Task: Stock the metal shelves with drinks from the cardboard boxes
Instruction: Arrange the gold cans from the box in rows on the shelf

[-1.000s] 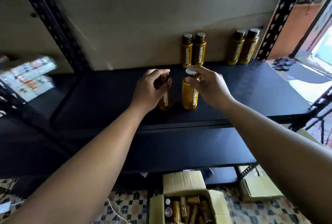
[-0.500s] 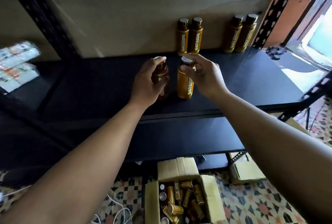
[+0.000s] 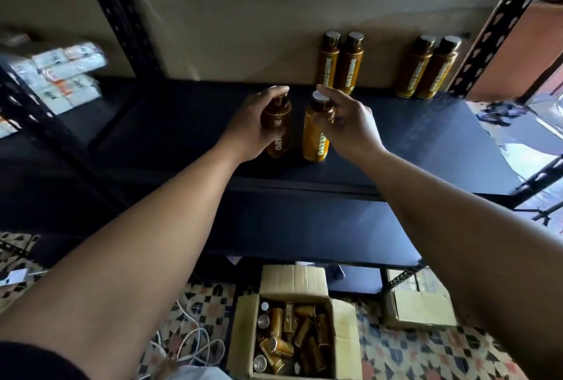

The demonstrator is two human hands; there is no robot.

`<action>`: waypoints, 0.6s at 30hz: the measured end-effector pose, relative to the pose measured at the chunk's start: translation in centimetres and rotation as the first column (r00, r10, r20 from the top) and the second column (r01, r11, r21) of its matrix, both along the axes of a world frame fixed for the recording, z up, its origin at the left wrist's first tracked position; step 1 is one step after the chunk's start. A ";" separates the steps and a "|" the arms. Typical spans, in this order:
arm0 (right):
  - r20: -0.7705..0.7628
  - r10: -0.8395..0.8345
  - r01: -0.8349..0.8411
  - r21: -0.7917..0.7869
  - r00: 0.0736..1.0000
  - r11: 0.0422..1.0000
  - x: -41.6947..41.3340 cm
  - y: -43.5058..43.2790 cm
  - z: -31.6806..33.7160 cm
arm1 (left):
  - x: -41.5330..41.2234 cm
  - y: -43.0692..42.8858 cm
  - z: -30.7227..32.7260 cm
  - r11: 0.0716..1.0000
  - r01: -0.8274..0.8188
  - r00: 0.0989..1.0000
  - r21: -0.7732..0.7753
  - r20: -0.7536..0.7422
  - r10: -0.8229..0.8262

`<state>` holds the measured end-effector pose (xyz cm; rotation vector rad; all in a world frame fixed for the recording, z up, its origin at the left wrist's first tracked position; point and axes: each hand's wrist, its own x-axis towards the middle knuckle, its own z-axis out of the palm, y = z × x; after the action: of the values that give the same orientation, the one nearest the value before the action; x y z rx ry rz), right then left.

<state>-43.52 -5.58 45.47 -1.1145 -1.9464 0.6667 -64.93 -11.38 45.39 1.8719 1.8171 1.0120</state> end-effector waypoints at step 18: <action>0.074 0.114 -0.108 -0.082 0.991 0.991 -1.3 0.0 -2.2 | 0.5 -0.2 -1.9 1.000 -0.004 0.999 0.004 0.047 0.004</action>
<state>-44.79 -5.57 43.30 -1.0998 -2.0772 0.7751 -64.46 -11.62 43.45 1.8320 1.7934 1.0535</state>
